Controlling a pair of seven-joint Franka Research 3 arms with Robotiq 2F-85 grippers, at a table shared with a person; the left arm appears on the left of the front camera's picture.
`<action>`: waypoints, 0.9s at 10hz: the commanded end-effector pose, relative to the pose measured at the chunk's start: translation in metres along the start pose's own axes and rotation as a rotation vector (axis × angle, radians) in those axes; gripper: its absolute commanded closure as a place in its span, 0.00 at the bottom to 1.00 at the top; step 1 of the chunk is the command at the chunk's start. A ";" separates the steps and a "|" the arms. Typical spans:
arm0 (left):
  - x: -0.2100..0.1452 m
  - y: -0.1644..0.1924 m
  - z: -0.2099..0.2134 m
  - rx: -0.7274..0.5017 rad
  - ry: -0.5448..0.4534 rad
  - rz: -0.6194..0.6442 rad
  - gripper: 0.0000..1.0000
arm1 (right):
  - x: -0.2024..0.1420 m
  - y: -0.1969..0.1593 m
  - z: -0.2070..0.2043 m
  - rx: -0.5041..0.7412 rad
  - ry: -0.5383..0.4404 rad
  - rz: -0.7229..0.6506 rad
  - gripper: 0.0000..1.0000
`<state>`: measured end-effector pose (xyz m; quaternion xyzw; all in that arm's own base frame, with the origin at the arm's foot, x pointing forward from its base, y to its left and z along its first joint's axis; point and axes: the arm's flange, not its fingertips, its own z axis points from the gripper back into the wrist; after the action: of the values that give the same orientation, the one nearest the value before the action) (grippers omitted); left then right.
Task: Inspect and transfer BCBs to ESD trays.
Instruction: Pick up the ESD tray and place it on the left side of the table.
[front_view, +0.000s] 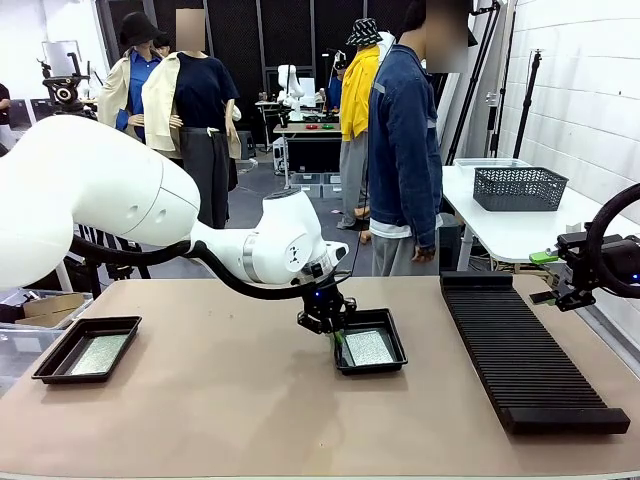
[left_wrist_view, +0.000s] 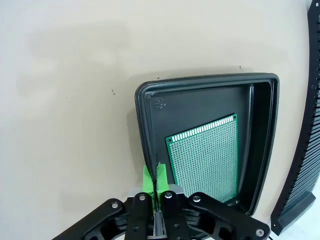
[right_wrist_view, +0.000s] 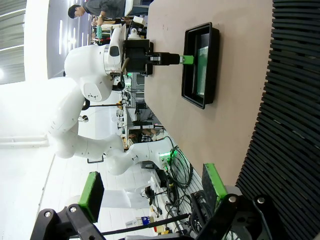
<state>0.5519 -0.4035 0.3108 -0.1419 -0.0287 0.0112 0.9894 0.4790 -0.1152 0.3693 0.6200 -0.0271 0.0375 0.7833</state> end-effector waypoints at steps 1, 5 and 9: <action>0.000 0.000 0.000 0.007 -0.006 0.012 1.00 | -0.001 0.000 0.000 -0.005 -0.005 -0.011 0.00; 0.000 0.000 0.000 0.000 0.000 0.000 1.00 | -0.001 0.000 0.000 -0.005 -0.005 -0.011 0.00; -0.015 0.045 0.024 0.012 0.035 -0.055 1.00 | -0.001 0.000 0.000 -0.005 -0.005 -0.011 0.00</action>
<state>0.5492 -0.3745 0.3163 -0.1317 -0.0257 0.0002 0.9910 0.4790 -0.1154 0.3693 0.6199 -0.0272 0.0374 0.7833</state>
